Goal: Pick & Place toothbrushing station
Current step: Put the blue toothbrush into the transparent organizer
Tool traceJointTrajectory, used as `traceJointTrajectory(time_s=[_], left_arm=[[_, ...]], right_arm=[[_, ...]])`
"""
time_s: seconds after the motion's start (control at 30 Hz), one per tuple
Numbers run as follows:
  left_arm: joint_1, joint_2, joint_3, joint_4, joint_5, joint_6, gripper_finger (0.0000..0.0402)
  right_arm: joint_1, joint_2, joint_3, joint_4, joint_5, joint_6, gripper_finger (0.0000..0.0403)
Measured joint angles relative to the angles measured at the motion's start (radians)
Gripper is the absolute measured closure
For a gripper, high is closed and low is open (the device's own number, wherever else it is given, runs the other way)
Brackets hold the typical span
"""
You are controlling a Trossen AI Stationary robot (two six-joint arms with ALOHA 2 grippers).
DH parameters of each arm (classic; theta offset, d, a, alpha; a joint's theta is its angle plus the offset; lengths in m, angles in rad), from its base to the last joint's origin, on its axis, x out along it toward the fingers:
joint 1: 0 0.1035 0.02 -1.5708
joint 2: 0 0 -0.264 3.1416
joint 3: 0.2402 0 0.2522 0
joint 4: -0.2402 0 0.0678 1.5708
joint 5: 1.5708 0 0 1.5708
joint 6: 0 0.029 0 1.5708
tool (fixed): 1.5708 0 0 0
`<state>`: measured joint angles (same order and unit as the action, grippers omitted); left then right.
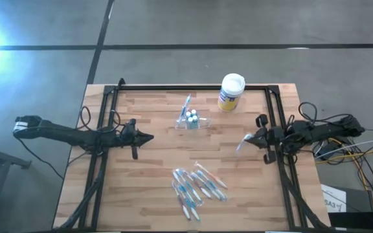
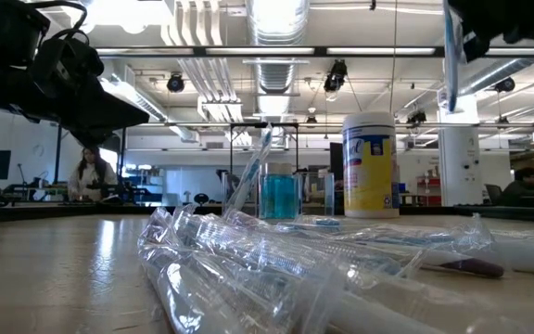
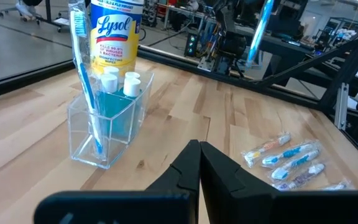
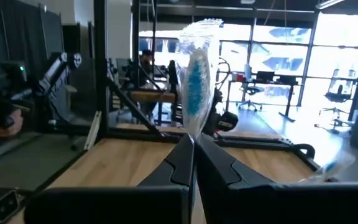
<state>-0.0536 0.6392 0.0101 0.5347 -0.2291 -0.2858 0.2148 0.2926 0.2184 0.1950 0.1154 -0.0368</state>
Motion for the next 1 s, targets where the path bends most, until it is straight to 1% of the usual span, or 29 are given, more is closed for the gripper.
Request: traceJointTrajectory(time_s=[0.1,0.2,0.3,0.5,0.57,0.67,0.7,0.87,0.9,1.0], left_arm=[[0.0,0.0,0.0,0.008,-0.002,0.001,0.0392],[0.0,0.0,0.0,0.013,-0.026,0.003,0.0392],[0.0,0.0,0.0,0.014,-0.044,0.003,0.0392],[0.0,0.0,0.0,0.013,-0.046,0.023,0.0392],[0.0,0.0,0.0,0.012,-0.046,0.023,0.0392],[0.0,0.0,0.0,0.011,-0.044,0.022,0.0392],[0.0,0.0,0.0,0.011,-0.044,0.023,0.0392],[0.0,0.0,0.0,0.007,-0.042,0.024,0.0392],[0.0,0.0,0.0,0.006,-0.042,0.024,0.0392],[0.0,0.001,0.0,-0.002,-0.042,0.024,0.0392]], right_arm=[[0.0,0.098,0.088,-0.016,0.003,-0.038,0.0394],[-0.005,0.207,0.187,-0.015,0.024,-0.069,0.0394],[-0.025,0.314,0.286,-0.016,0.018,-0.094,0.0394],[-0.062,0.502,0.471,-0.017,0.002,-0.158,0.0394],[-0.098,0.55,0.52,0.005,-0.052,-0.18,0.0394],[-0.195,0.605,0.582,0.039,-0.199,-0.175,0.0394],[-0.233,0.621,0.6,0.043,-0.231,-0.164,0.0394],[-0.421,0.741,0.624,0.094,-0.384,-0.079,0.0395],[-0.447,0.773,0.621,0.105,-0.406,-0.07,0.0395],[-0.502,0.858,0.605,0.134,-0.424,-0.063,0.0395]])
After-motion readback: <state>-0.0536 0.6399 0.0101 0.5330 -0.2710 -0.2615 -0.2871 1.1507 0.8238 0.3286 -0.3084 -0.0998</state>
